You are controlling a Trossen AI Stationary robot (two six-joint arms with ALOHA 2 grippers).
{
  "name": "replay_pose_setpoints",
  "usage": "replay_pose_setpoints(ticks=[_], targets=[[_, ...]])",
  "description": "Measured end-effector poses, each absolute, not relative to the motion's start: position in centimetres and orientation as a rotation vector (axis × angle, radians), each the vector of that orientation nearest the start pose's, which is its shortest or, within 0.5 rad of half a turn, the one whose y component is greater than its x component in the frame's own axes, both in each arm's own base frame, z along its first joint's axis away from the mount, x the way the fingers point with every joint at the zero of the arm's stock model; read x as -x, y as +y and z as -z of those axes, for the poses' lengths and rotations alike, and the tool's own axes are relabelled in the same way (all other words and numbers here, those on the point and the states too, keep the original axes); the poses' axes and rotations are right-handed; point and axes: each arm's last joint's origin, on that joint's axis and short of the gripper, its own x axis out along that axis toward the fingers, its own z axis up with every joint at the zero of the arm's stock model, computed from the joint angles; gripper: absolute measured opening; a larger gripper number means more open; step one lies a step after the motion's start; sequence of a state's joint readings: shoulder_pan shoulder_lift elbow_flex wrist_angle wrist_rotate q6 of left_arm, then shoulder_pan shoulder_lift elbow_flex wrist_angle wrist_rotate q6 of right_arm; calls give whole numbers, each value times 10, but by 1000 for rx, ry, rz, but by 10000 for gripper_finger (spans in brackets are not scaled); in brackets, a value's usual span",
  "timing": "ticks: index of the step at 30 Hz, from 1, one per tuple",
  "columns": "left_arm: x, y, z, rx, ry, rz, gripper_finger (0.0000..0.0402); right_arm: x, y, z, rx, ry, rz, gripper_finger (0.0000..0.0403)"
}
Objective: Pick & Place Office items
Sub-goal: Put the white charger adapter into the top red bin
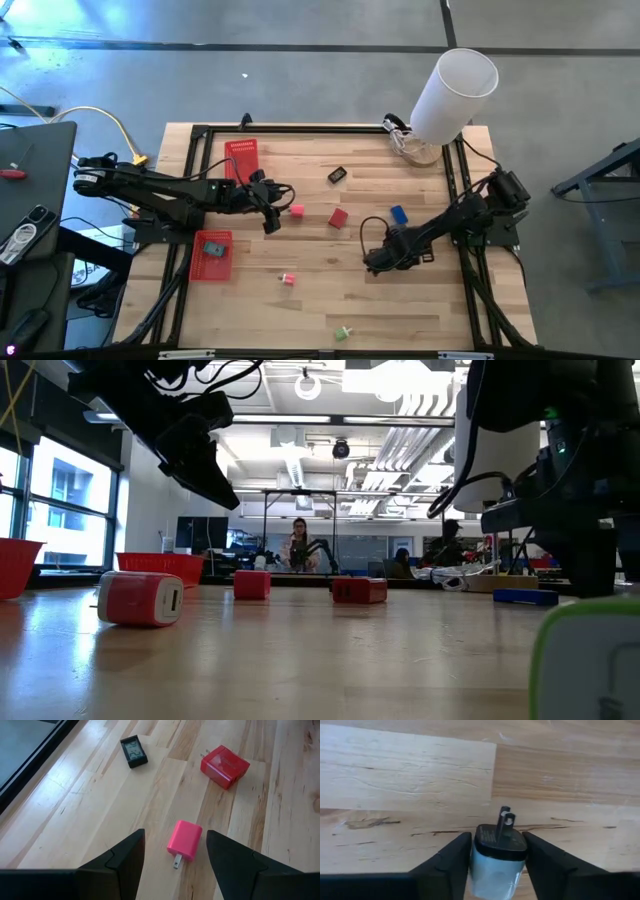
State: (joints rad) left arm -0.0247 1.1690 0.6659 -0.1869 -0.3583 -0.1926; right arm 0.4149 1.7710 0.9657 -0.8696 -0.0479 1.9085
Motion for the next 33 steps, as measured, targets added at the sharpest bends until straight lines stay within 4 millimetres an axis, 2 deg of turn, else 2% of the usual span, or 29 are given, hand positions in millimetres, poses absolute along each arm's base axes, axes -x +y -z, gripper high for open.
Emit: replay_pose_setpoints(ticks=[4, 15, 18, 24, 33], targets=[[-234, 4, -221, 60, 644, -387, 202, -251, 112, -131, -1092, 1338, 1225, 122], [-234, 4, -221, 61, 643, -387, 202, -251, 112, -133, -1046, 1336, 1185, 124], [-234, 4, -221, 78, 632, -381, 202, -249, 110, -138, -1017, 1295, 1173, 122], [-236, 0, -222, 122, 627, -258, 202, -249, 106, -147, -977, 1208, 1144, 122], [-240, -1, -227, 145, 578, -202, 202, -252, 104, -156, -884, 1080, 1075, 122]])
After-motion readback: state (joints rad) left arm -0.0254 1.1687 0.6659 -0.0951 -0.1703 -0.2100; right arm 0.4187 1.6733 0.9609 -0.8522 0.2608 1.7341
